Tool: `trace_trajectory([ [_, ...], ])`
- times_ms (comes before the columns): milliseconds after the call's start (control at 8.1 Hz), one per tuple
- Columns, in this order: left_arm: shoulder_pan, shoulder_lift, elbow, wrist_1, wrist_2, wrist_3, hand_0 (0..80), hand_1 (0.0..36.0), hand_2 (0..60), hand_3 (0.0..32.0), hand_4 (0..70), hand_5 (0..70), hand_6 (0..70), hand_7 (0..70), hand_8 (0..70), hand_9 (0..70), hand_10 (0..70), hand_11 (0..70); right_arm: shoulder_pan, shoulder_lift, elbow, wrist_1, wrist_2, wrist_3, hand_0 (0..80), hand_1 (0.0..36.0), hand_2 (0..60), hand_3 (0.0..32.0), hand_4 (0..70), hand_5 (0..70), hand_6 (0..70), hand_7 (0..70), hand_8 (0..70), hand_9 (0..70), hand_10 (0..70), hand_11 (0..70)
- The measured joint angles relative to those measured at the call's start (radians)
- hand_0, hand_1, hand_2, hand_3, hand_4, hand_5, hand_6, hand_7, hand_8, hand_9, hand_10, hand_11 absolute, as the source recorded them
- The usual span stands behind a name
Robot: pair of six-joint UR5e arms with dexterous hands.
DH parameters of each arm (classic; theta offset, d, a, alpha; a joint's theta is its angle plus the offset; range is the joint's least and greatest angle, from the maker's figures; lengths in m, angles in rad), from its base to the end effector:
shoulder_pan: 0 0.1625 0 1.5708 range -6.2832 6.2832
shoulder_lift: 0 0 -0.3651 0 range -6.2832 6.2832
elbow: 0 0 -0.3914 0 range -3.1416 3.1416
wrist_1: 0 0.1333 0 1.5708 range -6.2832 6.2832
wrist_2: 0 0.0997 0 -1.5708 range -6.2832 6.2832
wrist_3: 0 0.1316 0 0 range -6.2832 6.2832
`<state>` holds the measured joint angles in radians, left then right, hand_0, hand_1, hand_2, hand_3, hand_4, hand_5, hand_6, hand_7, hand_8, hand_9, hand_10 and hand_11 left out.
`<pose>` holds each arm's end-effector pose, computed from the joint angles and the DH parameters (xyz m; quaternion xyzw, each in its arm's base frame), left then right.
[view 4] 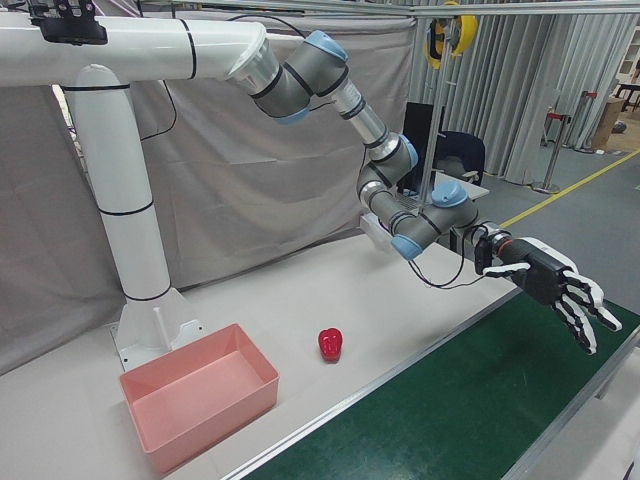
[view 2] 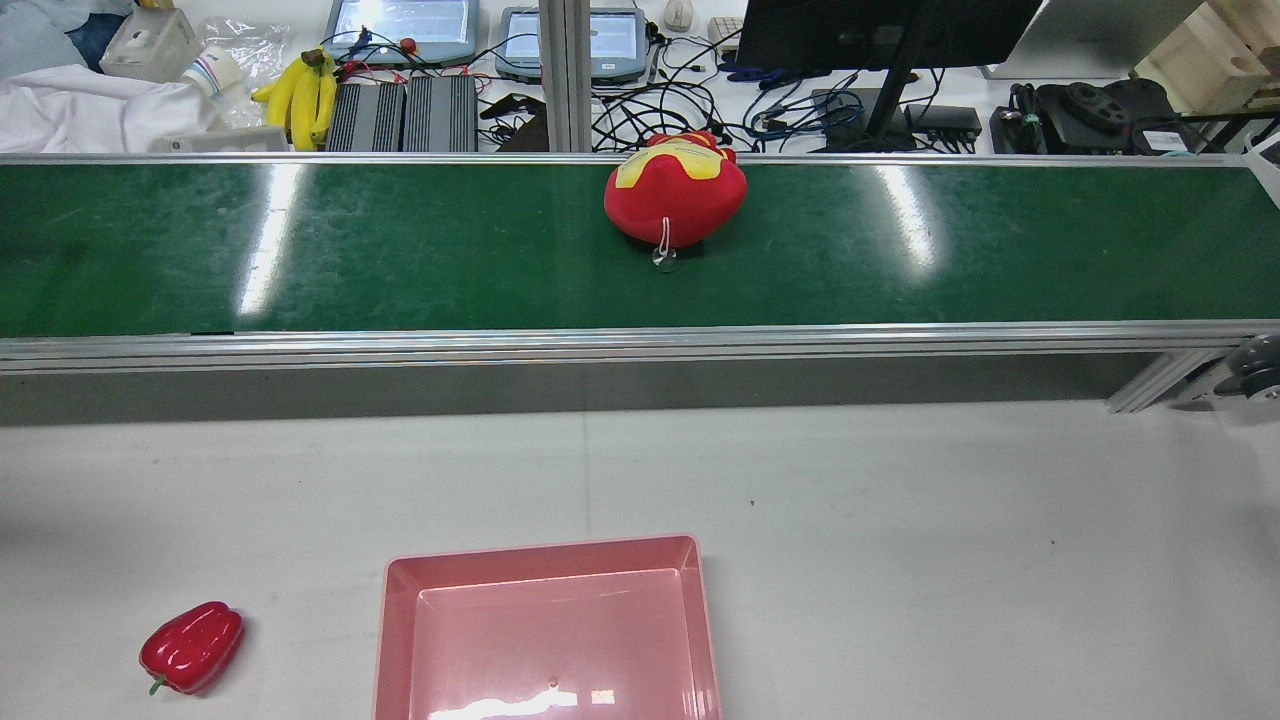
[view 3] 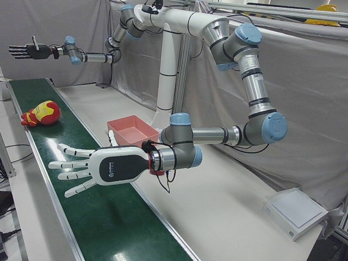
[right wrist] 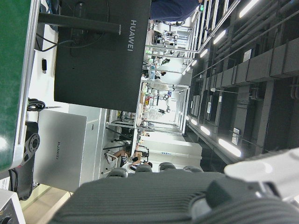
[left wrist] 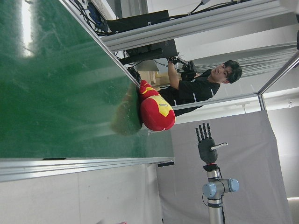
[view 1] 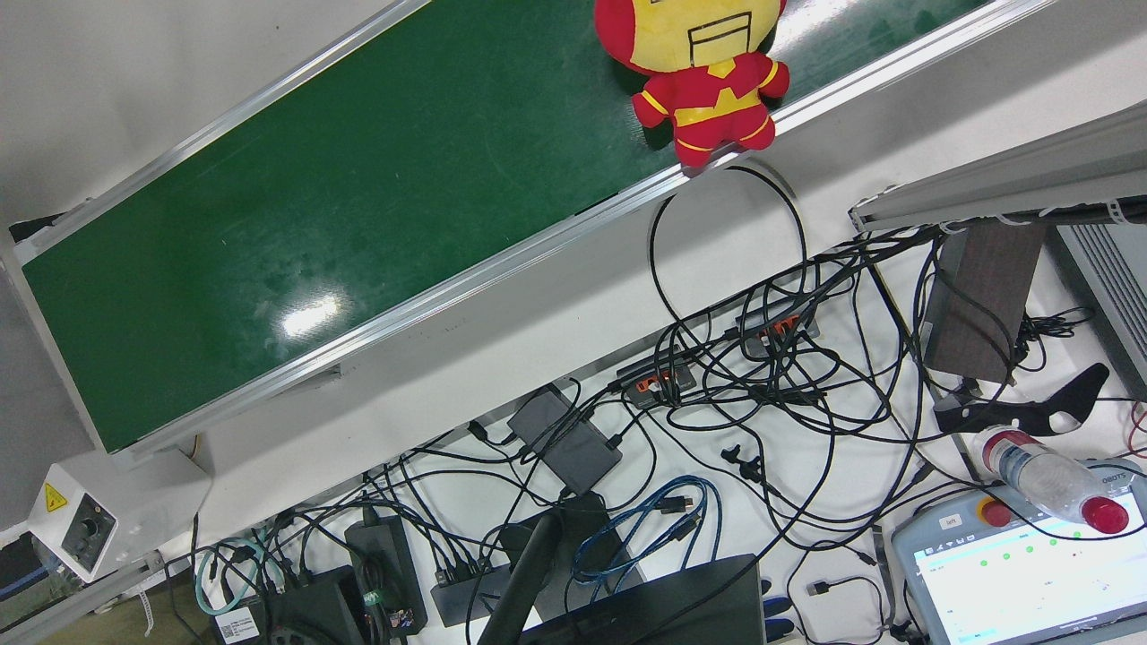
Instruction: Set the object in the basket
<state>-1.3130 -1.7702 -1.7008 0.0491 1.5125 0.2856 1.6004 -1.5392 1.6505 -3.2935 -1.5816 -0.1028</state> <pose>0.0158 -0.6127 0.4532 0.0286 0.7983 -0.5853 0.1389 0.1474 -0.5238 0.5889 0.0419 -0.6913 0.7207 0.0301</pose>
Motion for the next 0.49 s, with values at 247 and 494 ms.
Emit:
trace_trajectory([
  [247,-0.001,0.0,0.0,0.0,0.0,0.0,55.2,10.5,0.0,24.0,1.4,26.6,3.2,8.8,13.0,13.9,3.9,7.5,0.0,-0.001,0.0,0.0,0.0,0.0,0.0,0.0,0.0,0.0,0.0,0.0,0.0,0.0,0.0,0.0,0.0,0.0],
  [494,-0.002,0.0,0.0,0.0,0.0,0.001,55.0,10.4,0.0,24.2,1.3,27.1,3.2,9.0,13.0,13.9,4.0,7.6,0.0,-0.001,0.0,0.0,0.0,0.0,0.0,0.0,0.0,0.0,0.0,0.0,0.0,0.0,0.0,0.0,0.0,0.0],
])
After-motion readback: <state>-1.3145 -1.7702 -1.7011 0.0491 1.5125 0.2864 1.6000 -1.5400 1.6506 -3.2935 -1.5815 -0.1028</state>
